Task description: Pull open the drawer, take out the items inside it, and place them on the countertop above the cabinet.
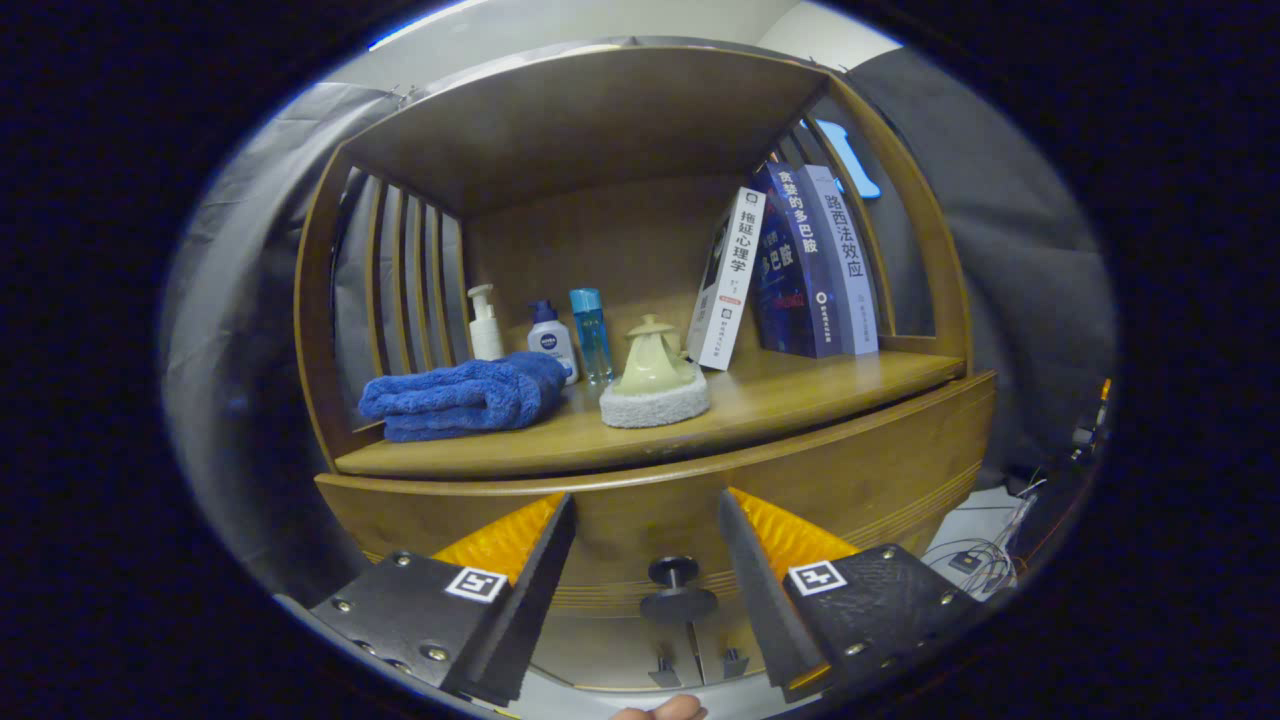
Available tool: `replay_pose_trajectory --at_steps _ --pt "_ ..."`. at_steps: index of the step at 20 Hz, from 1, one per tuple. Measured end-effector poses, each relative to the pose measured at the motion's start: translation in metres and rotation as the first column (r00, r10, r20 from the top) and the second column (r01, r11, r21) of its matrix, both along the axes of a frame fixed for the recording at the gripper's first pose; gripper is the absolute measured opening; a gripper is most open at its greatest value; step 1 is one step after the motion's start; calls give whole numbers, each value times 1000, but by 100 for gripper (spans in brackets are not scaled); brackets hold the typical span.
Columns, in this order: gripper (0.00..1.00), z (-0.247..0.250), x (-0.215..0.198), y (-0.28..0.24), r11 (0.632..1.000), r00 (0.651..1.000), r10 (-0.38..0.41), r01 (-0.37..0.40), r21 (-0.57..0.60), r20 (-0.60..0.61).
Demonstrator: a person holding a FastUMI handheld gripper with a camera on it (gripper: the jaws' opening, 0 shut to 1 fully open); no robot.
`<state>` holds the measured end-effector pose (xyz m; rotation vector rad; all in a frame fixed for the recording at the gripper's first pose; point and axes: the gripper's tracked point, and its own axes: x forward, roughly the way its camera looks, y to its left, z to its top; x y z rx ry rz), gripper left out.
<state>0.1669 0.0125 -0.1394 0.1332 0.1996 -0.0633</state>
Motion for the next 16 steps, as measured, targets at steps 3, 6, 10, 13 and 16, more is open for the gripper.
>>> replay_pose_trajectory --at_steps 3,6,10,13,16 --pt "88 -1 7 -2 1000 1000 8 -8 20 4" --pt "88 -2 7 -2 1000 1000 5 -6 25 26" --pt "88 -3 7 -2 1000 1000 7 -7 24 28" --pt "87 -3 6 -3 1000 1000 10 -10 17 22" --pt "86 -4 7 -3 1000 1000 12 -12 17 11"
